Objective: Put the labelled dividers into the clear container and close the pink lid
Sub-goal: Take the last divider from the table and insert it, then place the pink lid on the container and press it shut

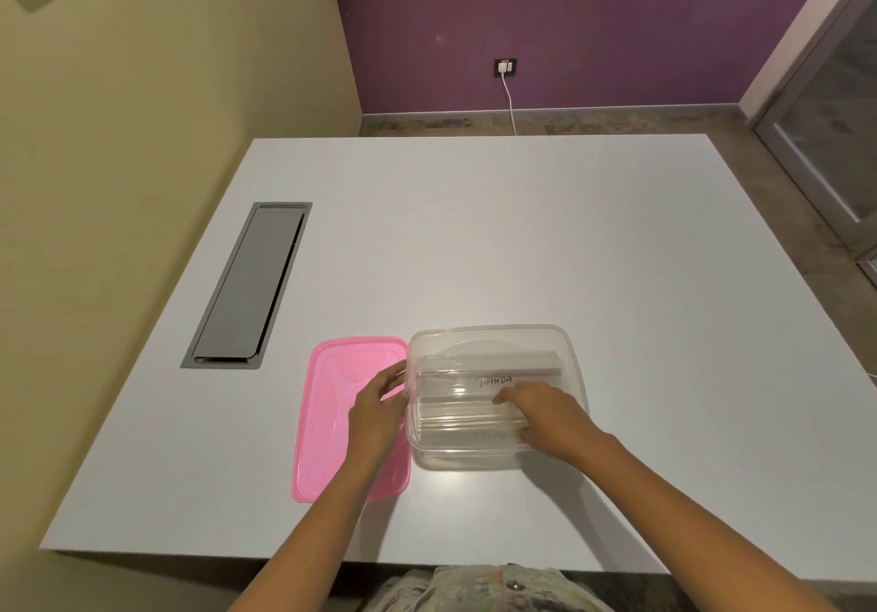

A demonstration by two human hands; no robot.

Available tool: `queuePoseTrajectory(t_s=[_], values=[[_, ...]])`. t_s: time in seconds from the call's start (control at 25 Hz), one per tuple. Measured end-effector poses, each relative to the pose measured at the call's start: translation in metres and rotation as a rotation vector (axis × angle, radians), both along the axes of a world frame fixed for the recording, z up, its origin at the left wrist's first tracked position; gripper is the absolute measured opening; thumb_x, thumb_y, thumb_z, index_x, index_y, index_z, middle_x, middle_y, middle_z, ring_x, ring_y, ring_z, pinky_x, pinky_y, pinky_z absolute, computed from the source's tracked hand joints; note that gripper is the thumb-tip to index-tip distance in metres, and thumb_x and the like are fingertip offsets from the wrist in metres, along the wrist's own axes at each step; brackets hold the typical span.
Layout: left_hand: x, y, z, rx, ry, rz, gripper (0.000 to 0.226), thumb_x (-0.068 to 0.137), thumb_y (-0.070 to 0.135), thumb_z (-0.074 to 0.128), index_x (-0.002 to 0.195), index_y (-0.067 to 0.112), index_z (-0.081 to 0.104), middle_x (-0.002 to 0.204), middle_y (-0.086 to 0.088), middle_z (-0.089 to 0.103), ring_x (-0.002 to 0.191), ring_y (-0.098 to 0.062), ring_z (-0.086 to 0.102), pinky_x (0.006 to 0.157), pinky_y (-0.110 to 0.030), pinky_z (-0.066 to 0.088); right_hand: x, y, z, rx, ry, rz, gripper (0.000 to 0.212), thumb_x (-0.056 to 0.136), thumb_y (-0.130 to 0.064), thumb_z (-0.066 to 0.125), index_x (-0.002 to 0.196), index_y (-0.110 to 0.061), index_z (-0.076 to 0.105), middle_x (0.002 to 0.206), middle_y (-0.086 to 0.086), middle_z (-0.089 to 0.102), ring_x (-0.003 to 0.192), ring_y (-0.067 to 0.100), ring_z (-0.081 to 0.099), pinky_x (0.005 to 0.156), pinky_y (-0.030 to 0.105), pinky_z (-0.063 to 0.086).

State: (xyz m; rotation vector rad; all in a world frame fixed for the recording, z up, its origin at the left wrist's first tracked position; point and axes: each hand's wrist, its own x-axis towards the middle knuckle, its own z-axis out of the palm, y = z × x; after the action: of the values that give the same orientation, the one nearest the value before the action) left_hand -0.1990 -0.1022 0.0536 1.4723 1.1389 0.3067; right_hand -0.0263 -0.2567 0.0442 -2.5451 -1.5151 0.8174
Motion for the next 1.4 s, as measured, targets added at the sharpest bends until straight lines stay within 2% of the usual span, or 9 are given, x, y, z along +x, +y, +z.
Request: queuePoseTrajectory(t_s=[0.2, 0.36, 0.44, 0.52, 0.64, 0.8, 1.04, 1.16, 1.4], values=[[0.0, 0.002, -0.001, 0.021, 0.012, -0.013, 0.038, 0.087, 0.016, 0.063, 0.123, 0.028, 0.059, 0.112, 0.012, 0.064, 0.109, -0.014, 0.058, 0.099, -0.039, 0.048, -0.001, 0.006, -0.002, 0.012, -0.039, 0.036, 0.051, 0.082, -0.008, 0.061, 0.129, -0.024, 0.049, 0.133, 0.0, 0.053, 0.122, 0.024, 0.049, 0.089, 0.036, 0.046], [-0.005, -0.002, -0.007, 0.016, 0.011, 0.041, 0.032, 0.095, 0.018, 0.05, 0.126, 0.024, 0.054, 0.11, 0.003, 0.063, 0.098, -0.019, 0.064, 0.081, -0.032, 0.055, -0.002, 0.002, -0.003, 0.021, 0.019, 0.004, 0.05, 0.083, -0.02, 0.068, 0.129, -0.022, 0.048, 0.136, 0.0, 0.049, 0.125, 0.023, 0.045, 0.091, 0.038, 0.048], [-0.011, -0.009, -0.014, 0.025, 0.048, 0.109, 0.023, 0.097, 0.019, 0.045, 0.117, 0.021, 0.056, 0.1, 0.003, 0.065, 0.083, -0.014, 0.067, 0.067, -0.025, 0.055, -0.008, -0.004, -0.002, 0.127, 0.012, -0.04, 0.045, 0.085, -0.029, 0.067, 0.126, -0.022, 0.051, 0.134, -0.001, 0.048, 0.123, 0.021, 0.046, 0.091, 0.036, 0.047], [-0.021, -0.016, -0.024, 0.059, 0.143, 0.123, 0.015, 0.095, 0.017, 0.047, 0.103, 0.021, 0.059, 0.096, 0.002, 0.067, 0.078, -0.015, 0.065, 0.064, -0.023, 0.052, -0.016, -0.013, 0.0, 0.294, -0.015, -0.056, 0.036, 0.086, -0.035, 0.065, 0.119, -0.023, 0.057, 0.127, -0.005, 0.051, 0.118, 0.018, 0.048, 0.09, 0.031, 0.045], [-0.04, -0.024, -0.044, 0.173, 0.311, -0.042, 0.004, 0.089, 0.021, 0.058, 0.086, 0.023, 0.058, 0.089, 0.003, 0.065, 0.082, -0.019, 0.062, 0.064, -0.022, 0.047, -0.028, -0.024, 0.004, 0.421, 0.023, -0.04, 0.023, 0.086, -0.038, 0.063, 0.104, -0.024, 0.066, 0.113, -0.008, 0.059, 0.108, 0.014, 0.051, 0.099, 0.031, 0.038], [-0.058, -0.035, -0.061, 0.41, 0.479, -0.292, 0.028, 0.072, 0.041, 0.073, 0.084, 0.023, 0.053, 0.08, 0.008, 0.056, 0.072, -0.012, 0.055, 0.064, -0.026, 0.047, -0.033, -0.03, 0.003, 0.417, -0.007, 0.006, 0.013, 0.087, -0.032, 0.064, 0.091, -0.024, 0.073, 0.104, -0.006, 0.063, 0.107, 0.015, 0.051, 0.117, 0.042, 0.016], [-0.064, -0.038, -0.061, 0.569, 0.517, -0.426, 0.011, 0.085, 0.027, 0.063, 0.084, 0.018, 0.056, 0.084, 0.003, 0.058, 0.073, -0.014, 0.053, 0.069, -0.027, 0.046, -0.033, -0.027, 0.004, 0.476, 0.01, 0.001, 0.005, 0.08, -0.024, 0.074, 0.08, -0.02, 0.075, 0.094, -0.003, 0.067, 0.098, 0.021, 0.056, 0.1, 0.039, 0.038], [-0.068, -0.032, -0.042, 0.635, 0.45, -0.341, 0.003, 0.089, 0.017, 0.06, 0.086, 0.016, 0.058, 0.085, 0.002, 0.06, 0.075, -0.014, 0.053, 0.068, -0.026, 0.045, -0.033, -0.029, 0.004, 0.472, 0.037, -0.03, 0.006, 0.081, -0.026, 0.073, 0.082, -0.022, 0.075, 0.097, -0.006, 0.066, 0.103, 0.018, 0.054, 0.096, 0.027, 0.03], [-0.07, 0.002, 0.025, 0.659, 0.187, 0.134, 0.024, 0.091, -0.005, 0.046, 0.084, 0.017, 0.052, 0.083, 0.002, 0.056, 0.077, -0.014, 0.054, 0.061, -0.009, 0.038, -0.035, -0.03, 0.003, 0.464, 0.087, -0.055, 0.009, 0.085, -0.027, 0.067, 0.092, -0.024, 0.073, 0.101, -0.009, 0.062, 0.106, 0.014, 0.05, 0.095, 0.021, 0.025]])
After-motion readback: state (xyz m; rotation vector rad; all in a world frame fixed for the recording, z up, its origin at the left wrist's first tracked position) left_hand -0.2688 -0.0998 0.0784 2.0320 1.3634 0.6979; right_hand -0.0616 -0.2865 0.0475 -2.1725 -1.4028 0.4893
